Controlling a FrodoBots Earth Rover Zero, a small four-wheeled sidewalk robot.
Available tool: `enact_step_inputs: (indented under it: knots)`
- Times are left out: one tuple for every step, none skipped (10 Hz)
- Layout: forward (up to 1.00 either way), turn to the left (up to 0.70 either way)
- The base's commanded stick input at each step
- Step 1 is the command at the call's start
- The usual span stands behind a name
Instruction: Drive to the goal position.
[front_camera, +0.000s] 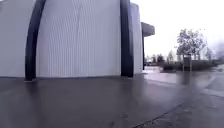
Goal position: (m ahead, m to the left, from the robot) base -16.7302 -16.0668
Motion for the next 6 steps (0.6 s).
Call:
enact_step_inputs:
  knots:
    - [0.00,-0.45]
    - [0.00,-0.45]
    - [0.00,-0.45]
    - [0.00,-0.45]
    - [0.00,-0.45]
    - [0.00,-0.45]
